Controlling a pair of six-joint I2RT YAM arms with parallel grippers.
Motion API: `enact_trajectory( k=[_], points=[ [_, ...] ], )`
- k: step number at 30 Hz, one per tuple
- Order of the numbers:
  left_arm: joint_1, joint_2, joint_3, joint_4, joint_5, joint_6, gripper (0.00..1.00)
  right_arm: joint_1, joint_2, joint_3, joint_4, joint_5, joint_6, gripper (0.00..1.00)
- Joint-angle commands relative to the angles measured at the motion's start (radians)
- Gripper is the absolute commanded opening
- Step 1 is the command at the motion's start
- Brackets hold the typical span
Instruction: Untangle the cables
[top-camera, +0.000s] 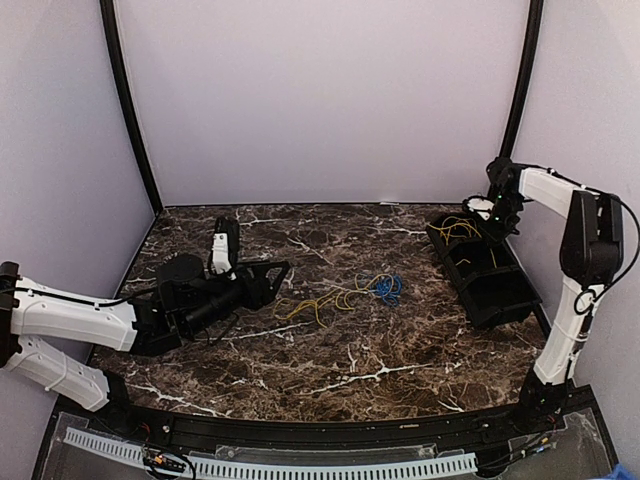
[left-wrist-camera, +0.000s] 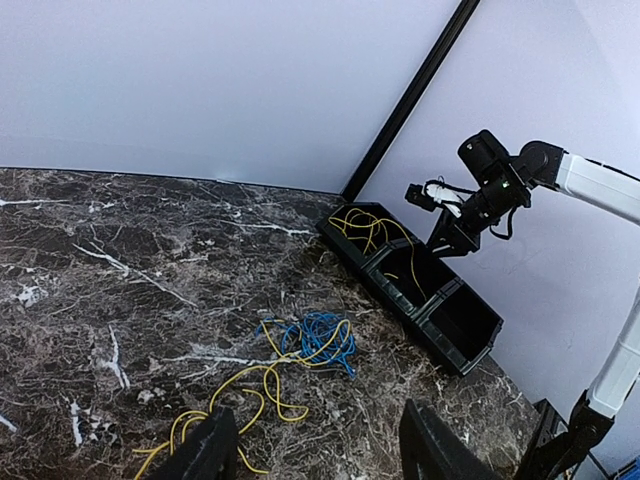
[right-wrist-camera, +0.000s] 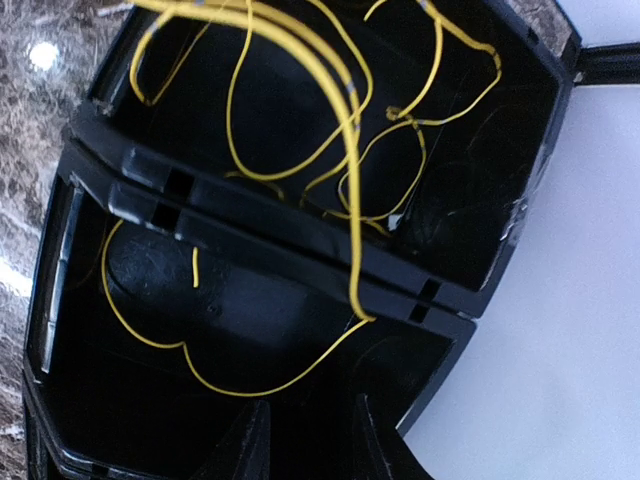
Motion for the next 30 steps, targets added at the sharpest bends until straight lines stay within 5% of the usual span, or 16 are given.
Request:
enact_trajectory(
  k=[1,17,24,30],
  points=[
    [0.008,0.001,-0.013,0.041,0.023,-0.012,0.58,-0.039,-0.012,-0.064,0.057,-0.034,0.036,0.3],
    [0.011,0.025,-0.003,0.042,0.029,-0.038,0.58,-0.063,0.052,-0.127,0.335,-0.078,0.066,0.25],
    [0.011,0.044,0.002,0.05,0.03,-0.052,0.58,-0.063,0.043,-0.173,0.437,-0.108,0.07,0.0],
    [0.013,0.052,0.002,0.05,0.03,-0.056,0.58,-0.059,-0.022,-0.189,0.463,-0.214,0.069,0.0]
  ],
)
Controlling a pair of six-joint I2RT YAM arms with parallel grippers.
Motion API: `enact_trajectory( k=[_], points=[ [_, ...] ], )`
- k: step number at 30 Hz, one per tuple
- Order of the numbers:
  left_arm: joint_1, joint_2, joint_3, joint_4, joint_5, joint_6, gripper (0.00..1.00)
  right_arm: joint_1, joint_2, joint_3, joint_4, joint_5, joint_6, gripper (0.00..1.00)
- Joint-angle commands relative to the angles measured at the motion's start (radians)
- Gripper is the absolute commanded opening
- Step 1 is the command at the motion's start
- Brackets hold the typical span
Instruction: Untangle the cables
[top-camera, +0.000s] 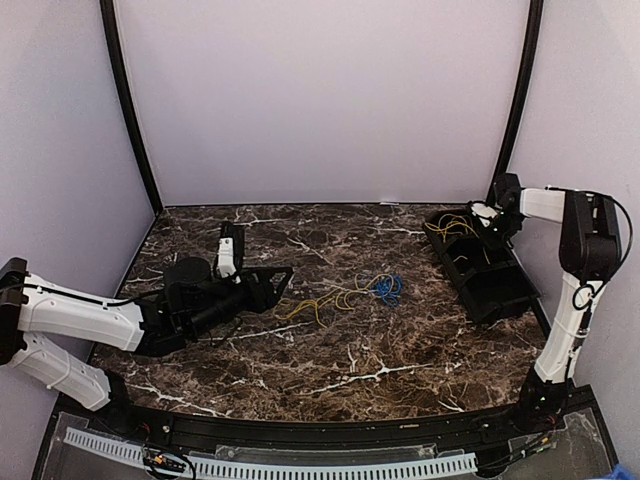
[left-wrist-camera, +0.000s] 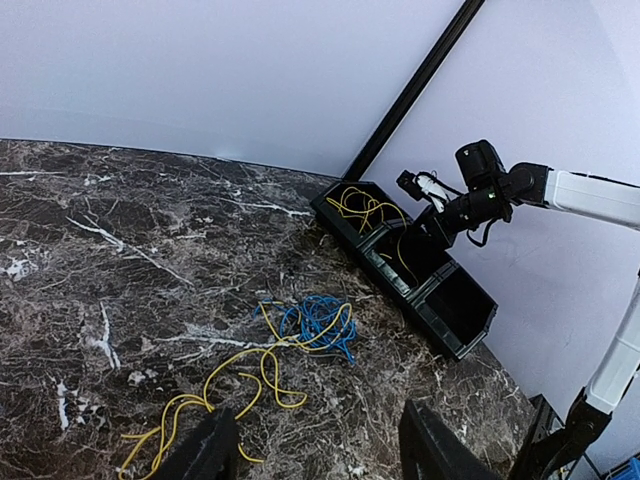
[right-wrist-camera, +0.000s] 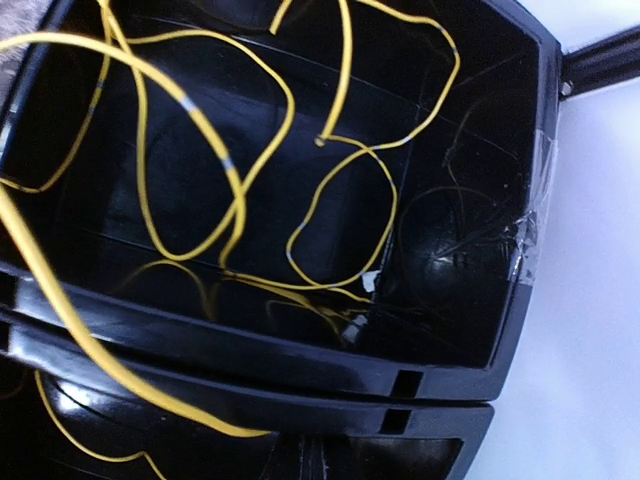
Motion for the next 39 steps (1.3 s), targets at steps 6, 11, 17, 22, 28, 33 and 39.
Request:
enact_trajectory(
  k=[6,11,17,22,28,33,39],
  points=[
    [0.008,0.016,0.013,0.037,0.007,-0.009,0.58,0.015,-0.126,0.036,0.074,-0.145,0.01,0.0],
    [0.009,0.021,0.019,0.037,0.015,-0.011,0.58,0.018,-0.095,0.116,0.032,-0.161,0.016,0.0],
    [0.008,0.011,0.013,0.031,0.012,-0.011,0.58,0.03,-0.048,0.145,-0.043,-0.229,-0.035,0.2],
    [0.01,0.015,0.013,0.032,0.017,-0.015,0.58,0.036,-0.015,0.161,-0.054,-0.26,-0.033,0.25],
    [0.009,0.014,0.016,0.027,0.018,-0.015,0.57,0.038,0.035,0.2,-0.079,-0.274,-0.028,0.26],
    [0.009,0.01,0.018,0.019,0.012,-0.011,0.57,0.039,0.07,0.237,-0.092,-0.266,-0.027,0.23],
    [0.009,0.017,0.021,0.019,0.013,-0.011,0.57,0.04,0.087,0.26,-0.114,-0.275,-0.026,0.1]
  ],
)
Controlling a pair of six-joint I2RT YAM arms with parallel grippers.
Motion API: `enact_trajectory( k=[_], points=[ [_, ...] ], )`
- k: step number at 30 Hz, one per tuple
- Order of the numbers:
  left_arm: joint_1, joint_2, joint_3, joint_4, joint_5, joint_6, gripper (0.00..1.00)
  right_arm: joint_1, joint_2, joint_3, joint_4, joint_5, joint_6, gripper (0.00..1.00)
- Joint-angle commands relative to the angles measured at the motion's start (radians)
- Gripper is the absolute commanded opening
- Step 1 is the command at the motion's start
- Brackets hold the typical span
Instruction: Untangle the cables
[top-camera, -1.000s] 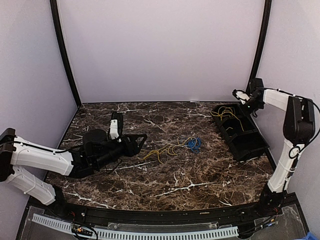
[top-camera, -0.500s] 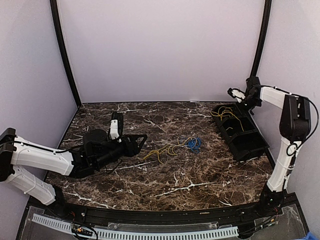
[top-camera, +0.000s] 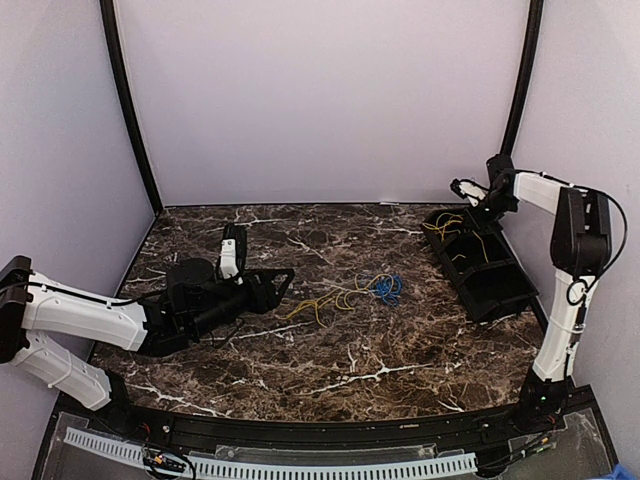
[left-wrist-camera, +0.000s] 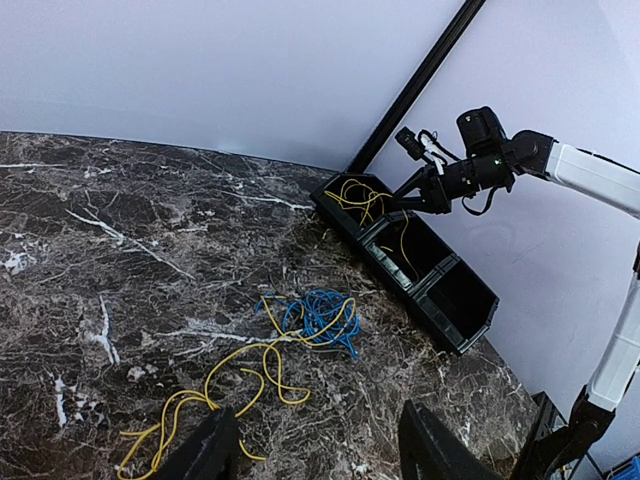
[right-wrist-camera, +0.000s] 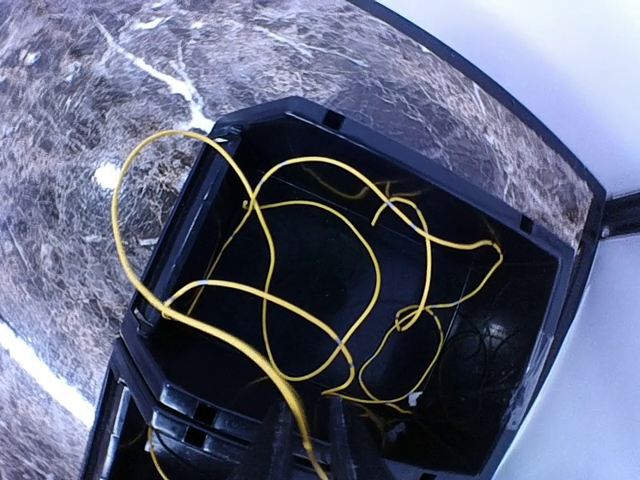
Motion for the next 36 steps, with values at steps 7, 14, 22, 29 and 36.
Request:
enact_trajectory(
  k=[7,14,22,29,36],
  points=[
    [0.009,-0.005,0.031,0.001,0.006,0.005,0.57,0.009,-0.002,0.1,-0.076,0.017,-0.033,0.0],
    [0.012,0.01,0.03,0.014,0.015,0.0,0.57,0.024,-0.052,0.216,-0.105,0.111,-0.099,0.0],
    [0.012,0.005,0.013,0.029,0.016,-0.014,0.57,0.064,-0.057,0.301,-0.108,0.184,-0.159,0.0],
    [0.011,-0.003,0.008,0.025,0.008,-0.014,0.57,0.112,-0.097,0.284,-0.032,0.3,-0.255,0.0],
    [0.012,0.013,0.006,0.045,0.02,-0.024,0.57,0.155,-0.142,0.292,0.041,0.375,-0.32,0.0]
  ],
)
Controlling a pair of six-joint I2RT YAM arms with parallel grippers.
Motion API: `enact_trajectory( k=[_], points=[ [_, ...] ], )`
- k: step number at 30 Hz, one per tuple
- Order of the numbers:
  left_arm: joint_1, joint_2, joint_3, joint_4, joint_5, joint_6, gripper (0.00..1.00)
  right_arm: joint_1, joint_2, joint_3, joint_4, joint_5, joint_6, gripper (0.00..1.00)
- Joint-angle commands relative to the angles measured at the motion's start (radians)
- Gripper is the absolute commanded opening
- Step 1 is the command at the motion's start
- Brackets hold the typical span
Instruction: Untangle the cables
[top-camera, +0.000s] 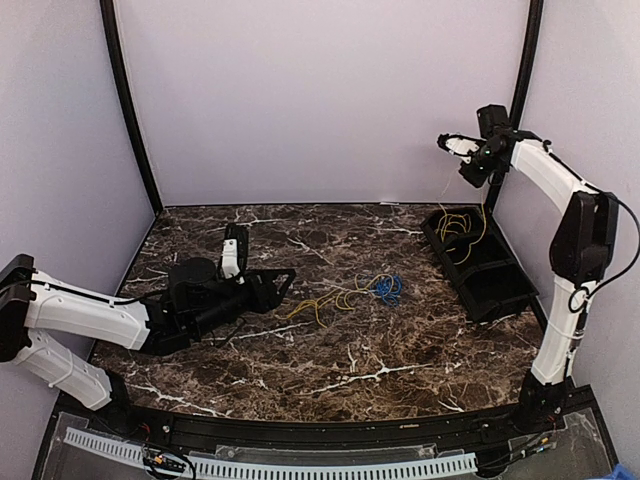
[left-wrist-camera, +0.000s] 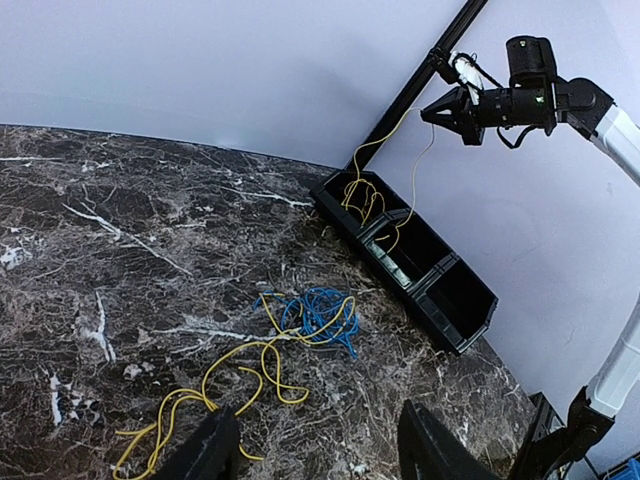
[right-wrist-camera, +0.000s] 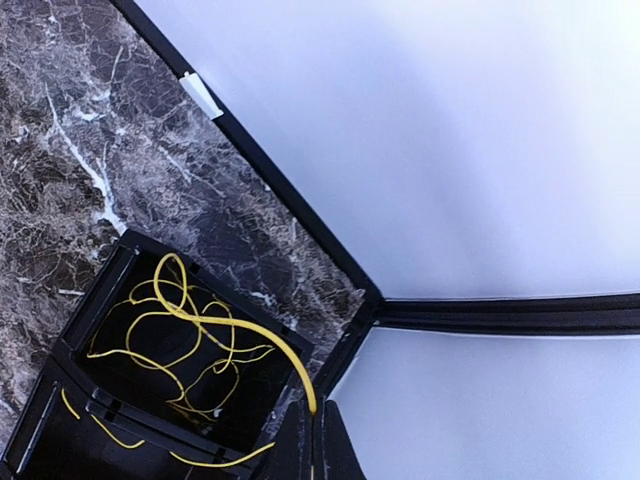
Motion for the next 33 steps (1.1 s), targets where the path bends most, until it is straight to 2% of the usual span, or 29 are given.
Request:
enact_trajectory(
  k=[1,16,33],
  points=[
    [0.006,-0.003,-0.001,0.043,0.008,-0.013,0.57,0.026,-0.078,0.007,0.099,0.081,-0.068,0.0],
    [0.006,-0.003,-0.007,0.052,0.012,-0.024,0.57,0.095,-0.11,0.003,0.213,0.247,-0.219,0.0],
    [0.006,0.012,-0.013,0.076,0.026,-0.041,0.57,0.103,-0.126,0.061,0.316,0.303,-0.313,0.0]
  ],
)
